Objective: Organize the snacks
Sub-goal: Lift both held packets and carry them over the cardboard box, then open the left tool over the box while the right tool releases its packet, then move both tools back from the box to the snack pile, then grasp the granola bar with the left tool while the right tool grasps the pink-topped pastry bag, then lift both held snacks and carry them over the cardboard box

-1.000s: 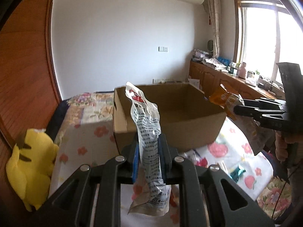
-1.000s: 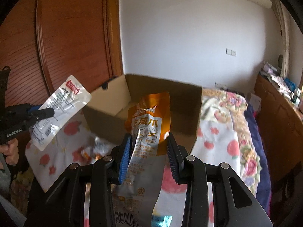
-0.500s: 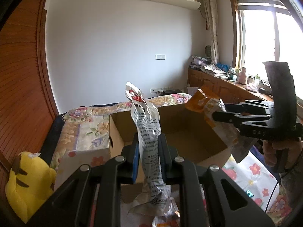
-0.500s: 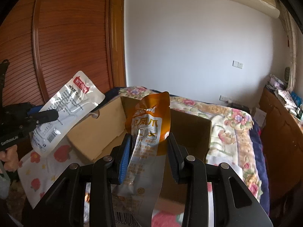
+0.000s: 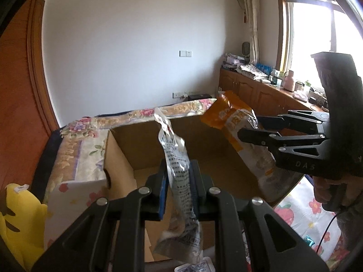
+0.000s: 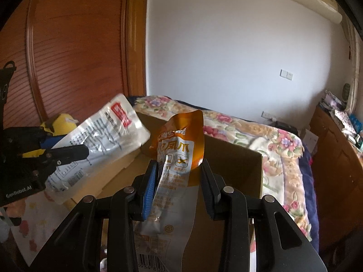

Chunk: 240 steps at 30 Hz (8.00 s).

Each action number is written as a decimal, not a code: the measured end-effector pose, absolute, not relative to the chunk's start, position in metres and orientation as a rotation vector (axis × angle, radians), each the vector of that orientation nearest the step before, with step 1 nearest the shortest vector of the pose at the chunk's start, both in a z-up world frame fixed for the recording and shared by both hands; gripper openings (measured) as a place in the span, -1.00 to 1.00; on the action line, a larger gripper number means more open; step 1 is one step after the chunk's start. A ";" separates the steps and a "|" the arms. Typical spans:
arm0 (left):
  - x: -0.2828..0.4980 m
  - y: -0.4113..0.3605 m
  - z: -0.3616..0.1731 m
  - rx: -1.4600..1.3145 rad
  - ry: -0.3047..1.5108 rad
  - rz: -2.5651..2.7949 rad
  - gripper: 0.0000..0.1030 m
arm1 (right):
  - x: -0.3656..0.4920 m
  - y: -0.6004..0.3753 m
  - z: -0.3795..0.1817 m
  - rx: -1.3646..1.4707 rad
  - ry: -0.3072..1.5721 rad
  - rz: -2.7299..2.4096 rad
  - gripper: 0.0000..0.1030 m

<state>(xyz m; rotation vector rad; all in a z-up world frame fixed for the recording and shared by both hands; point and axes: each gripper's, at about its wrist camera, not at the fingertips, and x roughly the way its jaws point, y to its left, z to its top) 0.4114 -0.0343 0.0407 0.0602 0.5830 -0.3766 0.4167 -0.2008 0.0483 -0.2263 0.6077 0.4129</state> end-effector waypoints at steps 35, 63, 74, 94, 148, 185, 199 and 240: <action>0.326 -0.007 0.069 0.065 0.538 -0.287 -0.20 | 0.331 -0.227 0.064 -0.125 0.661 0.412 0.04; 0.209 -0.039 0.003 0.080 0.663 -0.362 -0.18 | 0.232 -0.230 0.002 -0.038 0.751 0.448 0.04; 0.198 -0.038 -0.030 0.042 0.742 -0.367 -0.18 | 0.241 -0.212 -0.036 -0.031 0.823 0.477 0.02; 0.190 -0.055 -0.065 0.013 0.851 -0.401 -0.12 | 0.258 -0.202 -0.090 -0.043 0.924 0.479 -0.02; 0.175 -0.071 -0.091 0.099 0.877 -0.374 -0.13 | 0.257 -0.200 -0.092 -0.047 0.902 0.476 -0.07; 0.173 -0.035 -0.014 0.059 0.661 -0.338 -0.15 | 0.236 -0.210 -0.053 -0.068 0.802 0.501 -0.19; 0.214 -0.032 0.016 0.071 0.618 -0.328 -0.15 | 0.233 -0.215 0.007 -0.101 0.705 0.551 -0.19; 0.371 -0.015 0.044 -0.029 0.609 -0.345 -0.15 | 0.363 -0.209 0.048 -0.113 0.626 0.509 -0.18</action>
